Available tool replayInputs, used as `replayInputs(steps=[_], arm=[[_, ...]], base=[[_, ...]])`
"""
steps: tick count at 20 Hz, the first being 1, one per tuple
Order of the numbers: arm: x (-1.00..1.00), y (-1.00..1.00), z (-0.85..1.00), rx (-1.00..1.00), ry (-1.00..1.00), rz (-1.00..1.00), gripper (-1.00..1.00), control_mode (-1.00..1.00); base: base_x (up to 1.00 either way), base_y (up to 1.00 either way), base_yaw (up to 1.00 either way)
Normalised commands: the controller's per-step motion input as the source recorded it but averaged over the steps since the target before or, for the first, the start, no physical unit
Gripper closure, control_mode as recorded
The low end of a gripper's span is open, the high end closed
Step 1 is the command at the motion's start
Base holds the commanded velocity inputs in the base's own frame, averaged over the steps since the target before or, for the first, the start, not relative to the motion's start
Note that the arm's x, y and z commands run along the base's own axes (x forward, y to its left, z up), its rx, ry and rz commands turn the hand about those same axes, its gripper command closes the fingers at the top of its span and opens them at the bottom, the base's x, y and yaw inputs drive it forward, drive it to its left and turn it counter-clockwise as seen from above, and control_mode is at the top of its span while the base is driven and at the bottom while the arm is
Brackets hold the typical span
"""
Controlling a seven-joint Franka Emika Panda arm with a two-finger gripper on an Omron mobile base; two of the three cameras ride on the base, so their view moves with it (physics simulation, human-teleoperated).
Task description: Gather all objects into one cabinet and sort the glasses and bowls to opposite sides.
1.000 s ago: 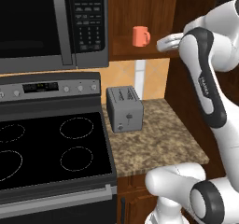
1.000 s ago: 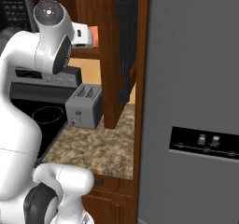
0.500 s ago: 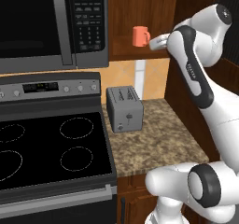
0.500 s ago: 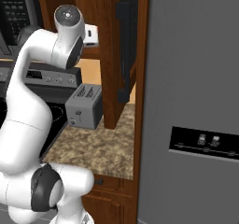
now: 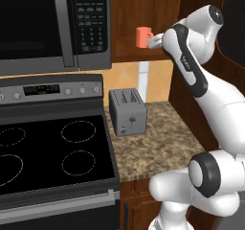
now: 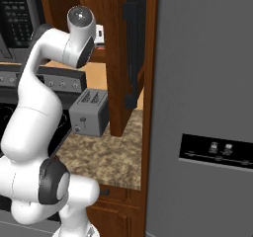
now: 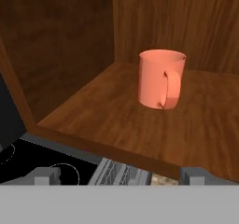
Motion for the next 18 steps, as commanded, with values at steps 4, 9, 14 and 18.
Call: replayInputs(steps=[4,9,14,18], arm=[[0.36,-0.01,-0.01,0.00,0.00,0.01,-1.00,-1.00],[0.32,-0.08,-0.05,0.01,0.00,0.00,-1.00,-1.00],[0.33,-0.23,-0.09,0.05,0.00,0.00,-1.00,-1.00],[0.29,0.00,-0.05,0.00,0.00,0.00,-1.00,-1.00]], base=[[0.00,0.00,0.00],[0.00,0.00,0.00],[0.00,0.00,0.00],[0.00,0.00,0.00]])
